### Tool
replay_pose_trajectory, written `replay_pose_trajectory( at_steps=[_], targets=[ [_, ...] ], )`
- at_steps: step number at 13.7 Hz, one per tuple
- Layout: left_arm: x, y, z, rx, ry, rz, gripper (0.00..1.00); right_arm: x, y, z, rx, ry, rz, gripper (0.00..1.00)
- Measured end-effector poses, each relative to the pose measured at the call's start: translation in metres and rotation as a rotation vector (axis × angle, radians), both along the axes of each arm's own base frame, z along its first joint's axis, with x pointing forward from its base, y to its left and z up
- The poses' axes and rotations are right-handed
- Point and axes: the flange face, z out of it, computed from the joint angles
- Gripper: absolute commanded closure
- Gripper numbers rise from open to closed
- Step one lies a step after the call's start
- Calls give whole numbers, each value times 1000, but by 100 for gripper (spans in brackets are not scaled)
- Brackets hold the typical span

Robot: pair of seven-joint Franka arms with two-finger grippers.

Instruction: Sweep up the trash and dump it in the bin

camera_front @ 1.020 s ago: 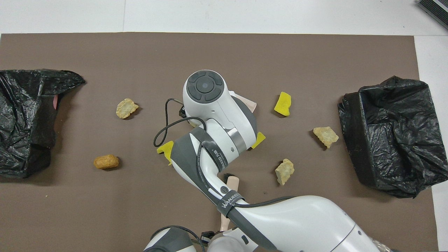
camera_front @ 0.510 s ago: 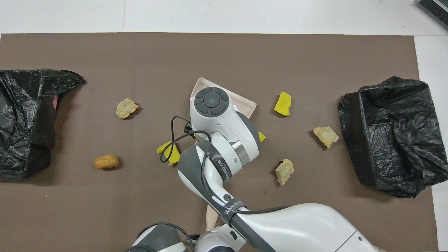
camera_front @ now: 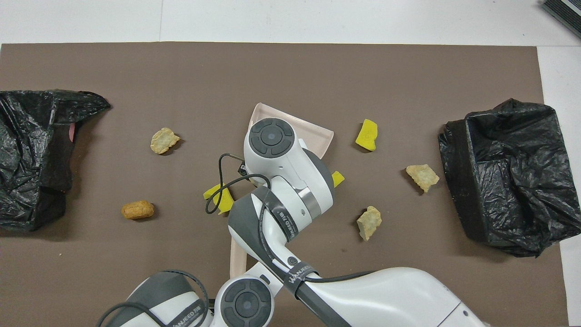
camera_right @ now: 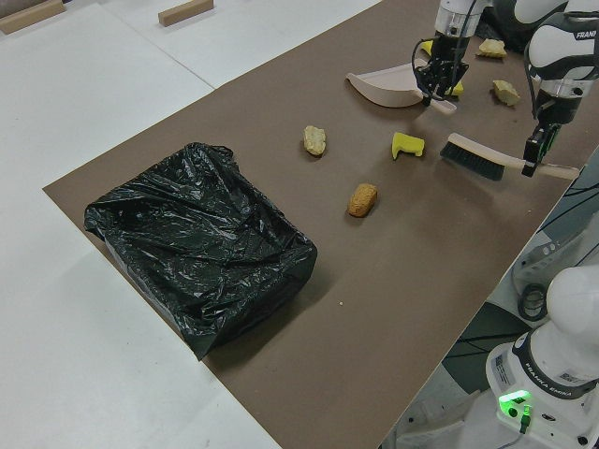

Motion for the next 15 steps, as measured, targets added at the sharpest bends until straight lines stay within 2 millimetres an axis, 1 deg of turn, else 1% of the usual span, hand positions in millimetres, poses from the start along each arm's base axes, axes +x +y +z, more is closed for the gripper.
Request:
replay_pose_trajectory(
  at_steps=[2,3,4,6,8,9,11,13,15],
  targets=[
    [13,16,2,15,16,41,100,-2,-3,6,1,-1,101,100],
    [23,28,5,11,23,62,100,-3,-4,14,2,-7,156,100],
    [38,45,11,0,28,86,100,-4,-6,26,8,-16,210,100],
    [71,87,29,-42,32,124,100,-7,-13,58,26,-41,344,100],
    [98,128,48,-81,30,155,100,-9,-28,82,28,-43,509,100],
    [107,143,54,-93,24,173,100,-6,-39,89,20,-45,602,100],
    [117,162,57,-94,12,217,100,3,-56,92,7,-57,776,100],
    [127,187,56,-90,7,276,100,10,-68,89,-2,-61,956,100],
    [131,211,51,-85,16,334,100,17,-80,86,-11,-59,1177,100]
  ],
)
